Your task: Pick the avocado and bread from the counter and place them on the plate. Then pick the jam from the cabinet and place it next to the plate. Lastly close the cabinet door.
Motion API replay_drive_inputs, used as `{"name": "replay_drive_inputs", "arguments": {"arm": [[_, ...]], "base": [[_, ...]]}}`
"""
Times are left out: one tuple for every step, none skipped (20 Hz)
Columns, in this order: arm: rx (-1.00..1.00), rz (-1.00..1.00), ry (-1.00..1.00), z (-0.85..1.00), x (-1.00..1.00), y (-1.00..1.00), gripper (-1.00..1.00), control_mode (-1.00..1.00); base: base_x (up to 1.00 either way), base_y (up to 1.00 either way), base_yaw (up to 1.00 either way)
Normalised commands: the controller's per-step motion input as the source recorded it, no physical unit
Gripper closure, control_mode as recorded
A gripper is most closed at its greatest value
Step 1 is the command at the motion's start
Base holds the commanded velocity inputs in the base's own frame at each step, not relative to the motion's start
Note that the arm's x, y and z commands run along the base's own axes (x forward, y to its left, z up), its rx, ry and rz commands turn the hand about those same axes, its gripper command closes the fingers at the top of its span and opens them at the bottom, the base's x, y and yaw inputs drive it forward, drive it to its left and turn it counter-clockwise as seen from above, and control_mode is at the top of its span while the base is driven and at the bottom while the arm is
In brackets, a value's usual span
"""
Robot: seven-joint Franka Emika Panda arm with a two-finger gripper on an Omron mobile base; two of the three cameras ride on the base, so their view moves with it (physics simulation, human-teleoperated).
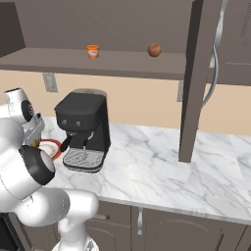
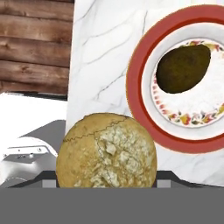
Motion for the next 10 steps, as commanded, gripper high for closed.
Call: {"name": "replay_drive_inputs", "arguments": {"arm": [[0.00,0.07,0.00,-0.05,0.00,0.00,1.00,-1.00],[0.00,0.07,0.00,-0.06,0.00,0.00,1.00,-1.00],[0.00,0.07,0.00,-0.05,0.00,0.00,1.00,-1.00],[0.00,0.07,0.00,-0.03,0.00,0.00,1.00,-1.00],[0.00,0.07,0.00,-0.01,0.00,0.00,1.00,-1.00],[0.00,0.07,0.00,-0.06,0.00,0.00,1.00,-1.00],[0.00,0.07,0.00,-0.09,0.00,0.00,1.00,-1.00],[0.00,0.07,0.00,-0.12,0.00,0.00,1.00,-1.00],[0.00,0.07,0.00,-0.10,0.00,0.00,1.00,-1.00],[0.00,0.07,0.00,-0.09,0.00,0.00,1.00,-1.00]], "base": [[0.00,0.00,0.00],[0.00,0.00,0.00],[0.00,0.00,0.00],[0.00,0.00,0.00],[0.00,0.00,0.00],[0.00,0.00,0.00],[0.00,0.00,0.00],[0.00,0.00,0.00],[0.00,0.00,0.00],[0.00,0.00,0.00]]}}
